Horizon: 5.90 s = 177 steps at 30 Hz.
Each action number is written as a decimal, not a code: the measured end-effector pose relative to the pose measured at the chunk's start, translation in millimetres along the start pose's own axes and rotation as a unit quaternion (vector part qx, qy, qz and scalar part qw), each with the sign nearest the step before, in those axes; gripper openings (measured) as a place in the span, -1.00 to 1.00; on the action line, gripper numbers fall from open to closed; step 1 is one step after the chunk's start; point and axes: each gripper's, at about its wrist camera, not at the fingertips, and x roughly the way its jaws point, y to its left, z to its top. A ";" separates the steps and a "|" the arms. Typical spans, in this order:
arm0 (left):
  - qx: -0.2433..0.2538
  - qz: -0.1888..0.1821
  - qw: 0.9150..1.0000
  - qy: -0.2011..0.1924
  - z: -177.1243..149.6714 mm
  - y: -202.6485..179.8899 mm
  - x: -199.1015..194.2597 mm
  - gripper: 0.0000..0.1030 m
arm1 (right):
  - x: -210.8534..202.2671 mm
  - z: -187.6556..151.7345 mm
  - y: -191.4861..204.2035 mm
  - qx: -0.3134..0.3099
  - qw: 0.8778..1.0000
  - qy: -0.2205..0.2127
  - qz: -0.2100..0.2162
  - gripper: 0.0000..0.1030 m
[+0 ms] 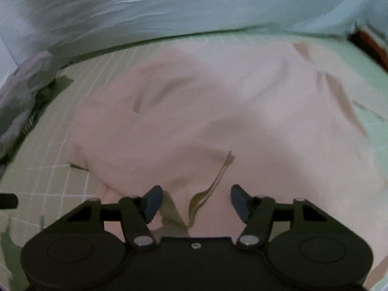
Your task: Fold clothes
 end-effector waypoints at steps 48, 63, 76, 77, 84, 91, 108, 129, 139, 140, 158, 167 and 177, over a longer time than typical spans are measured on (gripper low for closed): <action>-0.176 0.103 0.979 -0.019 -43.5 -129.8 -37.3 0.87 | 8.7 111.9 -334.7 0.099 0.978 -0.098 -0.158 0.50; -0.045 -0.001 0.999 -0.009 -11.9 -23.6 -13.7 0.87 | -33.8 32.9 -116.1 0.072 0.983 -0.108 -0.131 1.00; 0.014 -0.033 0.999 0.009 4.7 53.7 -0.2 0.87 | -29.6 -23.4 69.8 -0.002 0.995 -0.068 -0.078 1.00; 0.018 -0.035 0.999 0.009 5.2 56.9 0.4 0.87 | -28.7 -25.3 74.8 -0.004 0.995 -0.065 -0.076 1.00; 0.037 -0.038 0.999 0.008 -0.4 73.8 -1.2 0.87 | -21.0 -38.1 98.3 -0.001 0.996 -0.046 -0.082 0.47; 0.032 -0.050 0.998 0.006 -0.8 79.8 -3.3 0.87 | -18.4 -48.9 108.9 -0.017 0.997 -0.038 -0.065 -0.43; 0.084 -0.098 0.992 0.012 -6.6 7.9 -5.0 0.87 | -74.9 -41.7 -14.2 0.072 0.991 -0.084 -0.068 -0.94; -0.042 -0.053 0.998 -0.010 6.8 -89.9 -5.3 0.88 | -56.3 -27.9 -125.8 0.076 0.997 -0.016 0.000 0.10; -0.050 -0.084 0.994 -0.040 62.4 -164.1 20.7 0.88 | -42.8 19.7 -247.3 0.132 0.987 -0.044 -0.085 0.21; -0.047 -0.091 0.994 -0.045 71.9 -170.6 24.0 0.85 | -39.0 24.8 -258.2 0.139 0.985 -0.046 -0.093 0.22; 0.027 -0.185 0.982 0.011 222.9 -283.4 130.7 0.28 | 52.0 109.7 -391.3 0.292 0.941 -0.041 -0.165 0.27; 0.017 -0.179 0.984 -0.018 243.6 -283.0 132.4 -0.99 | 56.6 121.8 -381.5 0.205 0.961 -0.034 -0.184 -0.96; 0.006 -0.181 0.982 -0.048 264.1 -279.4 134.5 -0.99 | -4.2 168.6 -392.4 0.176 0.944 -0.168 -0.225 -0.99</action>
